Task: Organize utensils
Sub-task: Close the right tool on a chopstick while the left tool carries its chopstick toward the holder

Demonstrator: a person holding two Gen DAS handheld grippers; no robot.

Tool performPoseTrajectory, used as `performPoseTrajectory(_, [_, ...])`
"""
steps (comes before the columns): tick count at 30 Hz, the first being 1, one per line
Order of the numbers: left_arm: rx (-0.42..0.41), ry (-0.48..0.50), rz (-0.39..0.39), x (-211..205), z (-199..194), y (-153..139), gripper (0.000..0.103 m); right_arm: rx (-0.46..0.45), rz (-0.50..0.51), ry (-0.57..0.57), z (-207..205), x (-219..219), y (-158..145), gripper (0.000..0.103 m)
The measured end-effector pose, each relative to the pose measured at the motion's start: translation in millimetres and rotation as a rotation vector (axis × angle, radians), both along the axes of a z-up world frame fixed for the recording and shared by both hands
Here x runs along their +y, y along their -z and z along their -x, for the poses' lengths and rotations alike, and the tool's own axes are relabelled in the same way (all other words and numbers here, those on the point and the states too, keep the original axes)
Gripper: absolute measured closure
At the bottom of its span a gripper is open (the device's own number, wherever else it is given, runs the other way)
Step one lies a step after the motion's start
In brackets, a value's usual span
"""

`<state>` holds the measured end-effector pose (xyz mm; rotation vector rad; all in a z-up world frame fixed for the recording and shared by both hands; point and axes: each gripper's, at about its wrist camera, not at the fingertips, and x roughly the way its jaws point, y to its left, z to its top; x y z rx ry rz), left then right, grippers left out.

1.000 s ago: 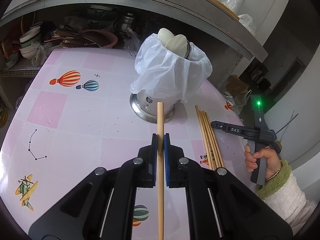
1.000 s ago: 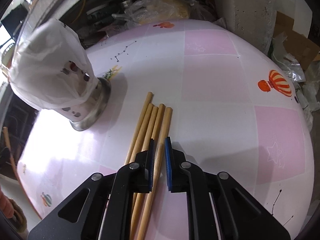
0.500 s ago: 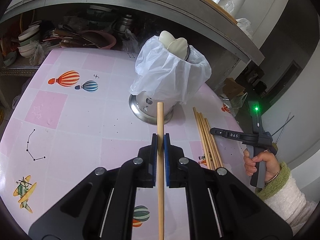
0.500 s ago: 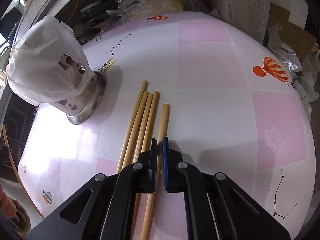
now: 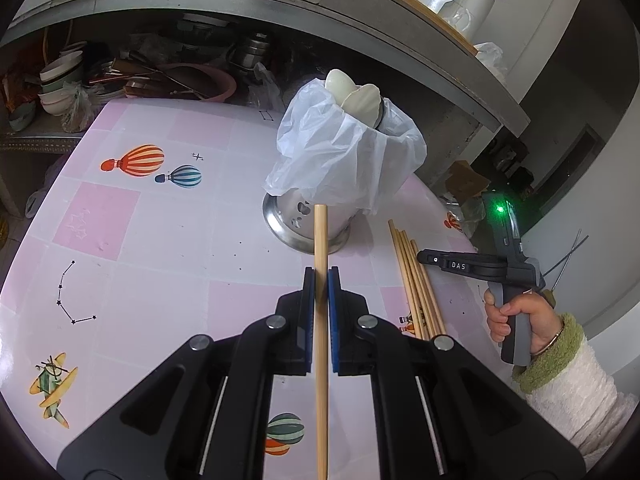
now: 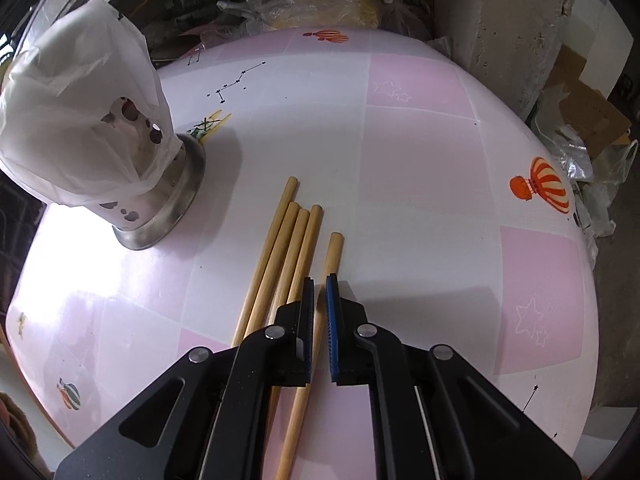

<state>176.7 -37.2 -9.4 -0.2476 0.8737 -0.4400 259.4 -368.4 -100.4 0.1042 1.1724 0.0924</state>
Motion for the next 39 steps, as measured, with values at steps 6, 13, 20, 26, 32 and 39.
performPoseTrajectory(6, [0.003, 0.002, 0.001, 0.3, -0.6, 0.3, 0.097, 0.003, 0.04, -0.014, -3.1, 3.2, 2.0, 0.096])
performPoseTrajectory(13, [0.002, 0.002, -0.001, 0.1, -0.6, -0.3, 0.097, 0.027, 0.044, -0.027, -3.3, 8.6, 1.8, 0.094])
performPoseTrajectory(20, [0.001, 0.0, -0.001, -0.3, -0.5, -1.0, 0.097, 0.028, -0.013, 0.011, -2.3, 4.1, 3.3, 0.096])
performPoseTrajectory(26, [-0.005, -0.004, -0.004, 0.5, 1.2, -3.4, 0.097, -0.015, -0.082, 0.049, 5.3, -4.7, -1.1, 0.097])
performPoseTrajectory(32, [-0.017, -0.005, -0.009, 1.9, 5.3, -6.9, 0.097, -0.126, -0.126, 0.075, 28.5, -13.2, -38.1, 0.097])
performPoseTrajectory(39, [-0.053, 0.013, 0.003, 1.2, 11.1, -20.2, 0.097, -0.349, -0.184, 0.064, 82.9, -21.0, -121.5, 0.097])
